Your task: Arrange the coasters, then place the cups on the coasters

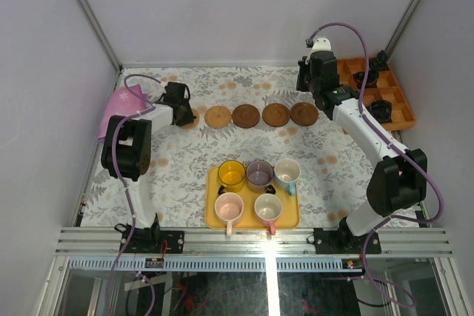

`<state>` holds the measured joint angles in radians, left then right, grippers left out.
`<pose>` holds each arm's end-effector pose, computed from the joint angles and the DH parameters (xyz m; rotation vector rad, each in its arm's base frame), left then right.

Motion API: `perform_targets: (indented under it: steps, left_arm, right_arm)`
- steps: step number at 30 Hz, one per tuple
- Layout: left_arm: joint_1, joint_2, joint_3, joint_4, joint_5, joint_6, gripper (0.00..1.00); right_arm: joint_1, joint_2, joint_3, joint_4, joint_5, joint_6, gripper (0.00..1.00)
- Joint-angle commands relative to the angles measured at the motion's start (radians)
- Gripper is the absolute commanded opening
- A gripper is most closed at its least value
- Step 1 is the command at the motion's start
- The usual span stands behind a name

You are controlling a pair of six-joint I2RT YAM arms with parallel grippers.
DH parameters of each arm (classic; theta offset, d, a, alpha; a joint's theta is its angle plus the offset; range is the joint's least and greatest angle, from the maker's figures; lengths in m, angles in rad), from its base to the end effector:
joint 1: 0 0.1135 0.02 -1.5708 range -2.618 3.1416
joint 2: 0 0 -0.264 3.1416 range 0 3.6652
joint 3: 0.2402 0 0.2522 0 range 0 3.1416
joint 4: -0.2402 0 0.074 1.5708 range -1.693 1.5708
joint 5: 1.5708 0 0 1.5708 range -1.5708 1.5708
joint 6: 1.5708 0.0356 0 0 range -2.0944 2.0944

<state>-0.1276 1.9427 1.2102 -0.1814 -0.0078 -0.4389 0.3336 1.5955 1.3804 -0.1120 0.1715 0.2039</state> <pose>0.4019 -0.0513 0.1535 -0.3907 2.4685 -0.2287 0.3629 0.1193 0.3487 -0.0063 1.8980 0.2035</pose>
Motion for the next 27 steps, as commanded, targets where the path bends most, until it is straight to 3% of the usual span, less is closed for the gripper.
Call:
perform_targets:
  steps: [1,17,27]
  left_arm:
    - [0.006,0.044,0.047,-0.027,-0.005,0.025,0.0]
    - [0.006,-0.052,0.08,-0.037,0.034,0.034,0.0]
    - [-0.065,-0.01,0.122,0.015,0.221,0.067,0.0]
  right_arm:
    - [0.004,-0.017,0.029,0.017,0.003,-0.016,0.0]
    - [0.002,-0.014,0.022,0.026,-0.011,-0.007,0.0]
    - [0.004,0.01,0.011,0.02,-0.005,0.02,0.0]
